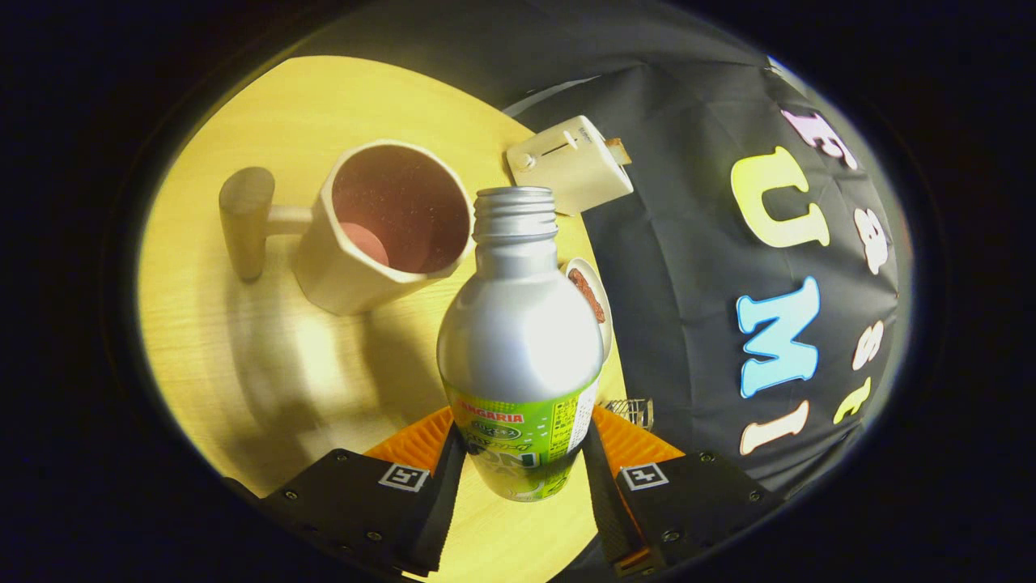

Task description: Take the bottle from table, then pour the juice into the cup, finally place the bottle on the coaster

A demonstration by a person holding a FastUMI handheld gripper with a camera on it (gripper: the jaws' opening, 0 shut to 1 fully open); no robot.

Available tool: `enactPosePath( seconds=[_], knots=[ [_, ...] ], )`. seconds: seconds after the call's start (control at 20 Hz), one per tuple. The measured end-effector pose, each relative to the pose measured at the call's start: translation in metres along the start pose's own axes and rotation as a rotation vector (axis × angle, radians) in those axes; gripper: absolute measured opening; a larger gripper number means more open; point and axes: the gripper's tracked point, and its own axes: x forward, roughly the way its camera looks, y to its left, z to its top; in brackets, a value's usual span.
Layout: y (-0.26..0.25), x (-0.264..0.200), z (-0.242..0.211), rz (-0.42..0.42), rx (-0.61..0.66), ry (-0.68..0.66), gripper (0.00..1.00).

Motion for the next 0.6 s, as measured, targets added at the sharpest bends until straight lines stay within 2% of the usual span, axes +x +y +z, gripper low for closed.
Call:
enactPosePath(
  seconds=[0.6],
  knots=[
    [-0.024, 0.002, 0.002, -0.030, -0.257, 0.068, 0.71]
  ],
)
